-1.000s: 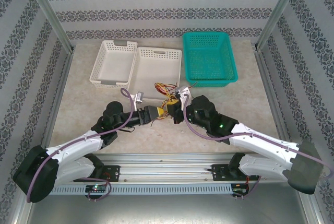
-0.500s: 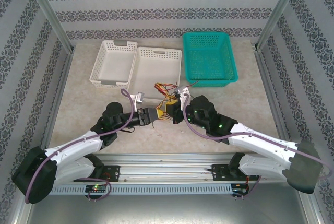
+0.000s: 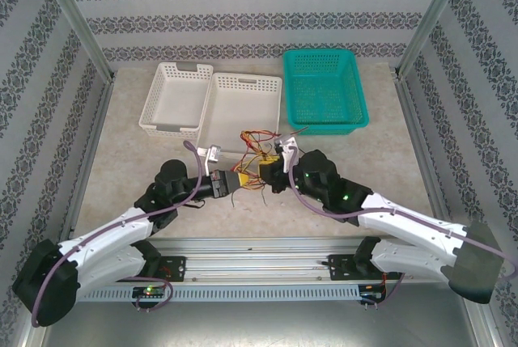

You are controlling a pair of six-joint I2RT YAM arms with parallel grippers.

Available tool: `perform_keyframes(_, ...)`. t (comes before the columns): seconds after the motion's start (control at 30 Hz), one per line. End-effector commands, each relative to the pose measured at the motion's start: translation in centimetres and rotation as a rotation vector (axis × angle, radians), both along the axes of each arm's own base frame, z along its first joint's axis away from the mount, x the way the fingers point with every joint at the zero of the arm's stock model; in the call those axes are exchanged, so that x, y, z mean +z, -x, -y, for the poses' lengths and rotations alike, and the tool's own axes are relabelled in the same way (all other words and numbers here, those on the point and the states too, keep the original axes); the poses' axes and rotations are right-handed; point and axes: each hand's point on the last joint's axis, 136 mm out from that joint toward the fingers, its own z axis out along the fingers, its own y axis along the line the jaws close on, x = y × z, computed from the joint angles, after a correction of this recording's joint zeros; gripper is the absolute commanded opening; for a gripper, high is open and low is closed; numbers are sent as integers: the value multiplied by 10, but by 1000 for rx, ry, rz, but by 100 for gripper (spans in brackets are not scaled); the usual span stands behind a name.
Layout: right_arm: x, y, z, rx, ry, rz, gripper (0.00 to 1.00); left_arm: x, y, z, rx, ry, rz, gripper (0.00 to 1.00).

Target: Untangle the cables

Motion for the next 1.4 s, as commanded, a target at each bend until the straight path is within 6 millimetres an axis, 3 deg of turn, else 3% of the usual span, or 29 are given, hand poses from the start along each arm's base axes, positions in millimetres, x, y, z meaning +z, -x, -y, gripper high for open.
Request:
perform_keyframes(0.0, 4, -5, 19, -85, 3, 11, 37, 0, 9, -1, -25, -62, 44, 0)
perform_keyframes(0.13, 7, -5, 35, -128, 21, 20, 50, -7, 21, -4, -68, -110, 46, 0)
perform_keyframes(0.3, 22, -3, 50, -142, 28, 1, 55, -19, 29, -14, -85, -263, 53, 0)
perform_keyframes(0.43, 37, 2, 42, -96, 14, -79, 58, -26, 27, -23, -66, -414, 73, 0)
perform_keyframes(0.6, 35, 2, 18, -18, 58, -187, 60, -26, 24, -26, -59, -558, 115, 0)
perform_keyframes(0.77, 47, -14, 32, -85, 228, -91, 63, -32, 27, -29, -96, -731, 146, 0)
perform_keyframes(0.9, 59, -17, 31, -44, 328, -37, 68, -31, 27, -31, -121, -824, 173, 0)
perform_keyframes(1.1, 37, -26, 26, 8, 476, -70, 76, -28, 27, -30, -162, -874, 196, 0)
perform_keyframes(1.37, 4, -35, 12, 92, 468, -181, 78, -23, 32, -22, -226, -899, 240, 0)
